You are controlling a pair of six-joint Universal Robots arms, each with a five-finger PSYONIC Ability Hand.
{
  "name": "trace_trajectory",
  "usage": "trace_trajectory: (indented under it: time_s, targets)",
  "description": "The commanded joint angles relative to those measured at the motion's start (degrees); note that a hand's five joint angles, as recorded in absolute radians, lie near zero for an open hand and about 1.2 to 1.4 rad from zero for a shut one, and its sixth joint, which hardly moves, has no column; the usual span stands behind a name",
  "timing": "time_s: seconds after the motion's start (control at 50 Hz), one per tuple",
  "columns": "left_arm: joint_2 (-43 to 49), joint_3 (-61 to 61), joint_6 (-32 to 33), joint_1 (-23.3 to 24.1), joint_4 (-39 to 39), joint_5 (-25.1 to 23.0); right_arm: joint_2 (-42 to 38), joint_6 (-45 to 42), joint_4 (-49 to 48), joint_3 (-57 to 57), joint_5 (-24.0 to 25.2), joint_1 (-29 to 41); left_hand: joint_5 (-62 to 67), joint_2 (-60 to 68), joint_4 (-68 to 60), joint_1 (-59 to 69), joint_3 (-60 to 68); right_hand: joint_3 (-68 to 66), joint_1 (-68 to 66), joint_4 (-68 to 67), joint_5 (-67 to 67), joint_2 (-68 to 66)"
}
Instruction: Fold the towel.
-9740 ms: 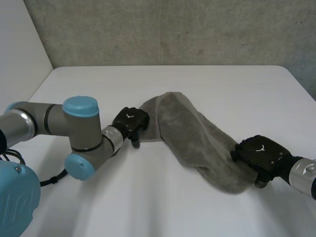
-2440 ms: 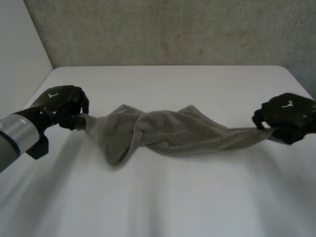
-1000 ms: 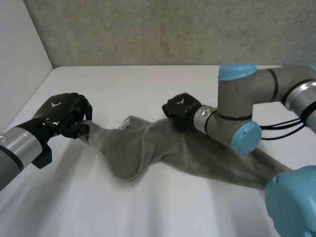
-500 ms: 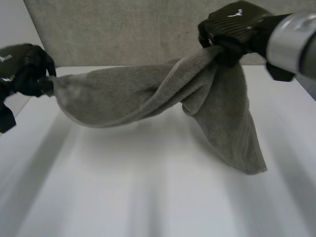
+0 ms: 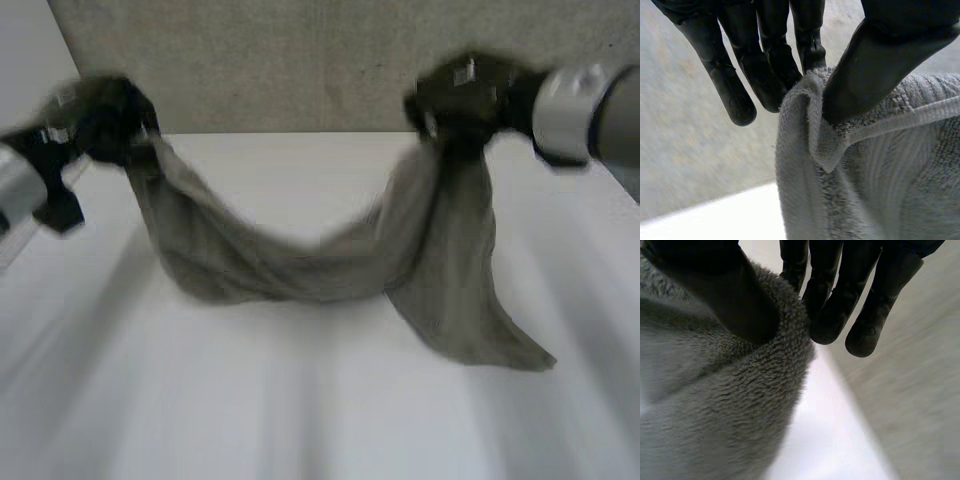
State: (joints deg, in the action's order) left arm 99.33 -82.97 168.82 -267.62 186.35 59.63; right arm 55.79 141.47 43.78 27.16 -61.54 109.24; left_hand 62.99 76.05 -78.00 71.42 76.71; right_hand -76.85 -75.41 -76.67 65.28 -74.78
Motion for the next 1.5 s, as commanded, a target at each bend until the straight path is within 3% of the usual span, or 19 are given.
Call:
trace_trajectory:
  time_s: [0.02, 0.06, 0.1, 0.16, 0.22, 0.26, 0.32, 0.36, 0.48, 0.58, 0.64, 0.78, 0.8, 0.86, 0.9, 0.96, 1.2, 1.4, 1.5]
  targets:
    - [7.4, 27.7, -3.4, 3.2, 1.2, 16.1, -7.2, 24.8, -22.4, -31.2, -10.3, 3.6, 7.0, 4.0, -2.0, 8.6, 3.3, -3.1, -4.6, -3.3, 4.7, -5.2]
    - [7.4, 29.6, -6.4, 3.3, 3.1, 17.9, -7.0, 29.4, -24.1, -32.2, -11.1, 3.1, 7.0, 4.0, -2.0, 8.6, 3.3, -3.1, -4.6, -3.3, 4.7, -5.2]
    - [6.8, 30.4, -14.4, 2.7, 7.0, 18.0, -6.7, 35.1, -24.1, -32.0, -10.7, 1.4, 7.0, 4.0, -2.0, 8.6, 3.3, -3.1, -4.6, -3.3, 4.7, -5.2]
    - [6.7, 30.0, -18.1, 2.5, 8.2, 17.2, -6.6, 34.6, -22.6, -30.9, -9.9, 1.2, 7.0, 4.0, -2.0, 8.6, 3.3, -3.1, -4.6, -3.3, 4.7, -5.2]
    - [6.3, 26.3, -21.7, 2.6, 8.1, 13.8, -6.3, 30.1, -15.7, -25.8, -5.5, 1.0, 7.0, 4.0, -2.0, 8.6, 3.3, -3.1, -4.6, -3.3, 4.7, -5.2]
    - [4.5, 19.4, -21.3, 2.3, 8.3, 9.5, -6.3, 21.2, -8.9, -20.0, -1.5, 1.3, 7.0, 4.0, -2.0, 8.6, 3.3, -3.1, -4.6, -3.3, 4.7, -5.2]
    - [4.0, 15.8, -21.0, 2.0, 8.5, 7.5, -6.3, 16.1, -6.1, -16.4, -0.3, 1.6, 7.0, 4.0, -2.0, 8.6, 3.3, -3.1, -4.6, -3.3, 4.7, -5.2]
    - [3.9, 9.2, -19.3, 1.3, 8.5, 4.9, -5.9, 8.5, -1.4, -7.7, 0.5, 1.6, 7.0, 4.0, -2.0, 8.6, 3.3, -3.1, -4.6, -3.3, 4.7, -5.2]
    - [3.7, -1.4, -13.8, -0.5, 8.4, 2.1, -3.7, 1.6, 0.9, 9.0, 1.3, 1.1, 7.0, 4.0, -2.0, 8.6, 3.3, -3.1, -4.6, -3.3, 4.7, -5.2]
    - [2.7, -12.5, -0.8, -1.4, 7.9, -2.2, 2.1, -7.9, -1.2, 29.8, 1.8, 0.2, 7.0, 4.0, -2.0, 8.6, 3.3, -3.1, -4.6, -3.3, 4.7, -5.2]
    - [1.0, -16.5, 5.1, -2.6, 7.5, -2.7, 5.7, -8.1, -5.1, 37.7, 1.8, 0.4, 7.0, 4.0, -2.0, 8.6, 3.3, -3.1, -4.6, -3.3, 4.7, -5.2]
    - [-0.7, -20.9, 12.0, -5.8, 6.6, -2.7, 13.2, -6.5, -12.6, 50.6, 1.4, -0.1, 7.0, 4.0, -2.0, 8.6, 3.3, -3.1, -4.6, -3.3, 4.7, -5.2]
    - [-0.7, -21.3, 12.5, -6.5, 6.7, -2.7, 14.3, -7.0, -13.4, 53.1, 1.3, -0.1, 7.0, 4.0, -2.0, 8.6, 3.3, 10.3, 8.8, 10.1, -8.7, 8.2]
    - [-0.7, -21.7, 12.6, -7.0, 6.6, -2.7, 15.1, -7.2, -14.0, 55.1, 1.2, -0.1, 7.0, 4.0, -2.0, 8.6, 3.3, 22.4, 20.9, 22.2, -20.8, 20.3]
    - [-0.8, -22.1, 12.5, -7.2, 6.0, -2.7, 15.8, -7.3, -14.5, 56.9, 1.8, -0.5, 7.0, 4.0, -2.0, 8.6, 3.3, 44.3, 42.9, 44.1, -42.7, 42.2]
    - [-0.8, -22.1, 12.3, -7.2, 5.6, -2.6, 16.6, -6.9, -15.3, 56.9, 1.8, -1.0, 7.0, 4.0, -2.0, 8.6, 3.3, 50.8, 49.3, 50.6, -49.2, 48.7]
    - [-0.9, -23.7, 12.0, -7.2, 5.4, -2.6, 17.9, -6.4, -17.5, 54.4, 2.1, -5.5, 7.0, 4.0, -2.0, 8.6, 3.3, 48.6, 47.2, 48.4, -47.0, 46.5]
    - [-0.9, -23.8, 11.9, -6.6, 5.5, -2.6, 10.4, -6.8, -17.9, 53.3, 0.5, -6.2, 7.0, 4.0, -2.0, 8.6, 3.3, 47.8, 46.3, 47.6, -46.2, 45.7]
    - [-0.8, -24.0, 11.9, -6.8, 5.5, -2.6, 10.7, -6.8, -17.8, 55.5, 0.9, -7.6, 7.0, 4.0, -2.0, 8.6, 3.3, 47.8, 46.3, 47.6, -46.2, 45.7]
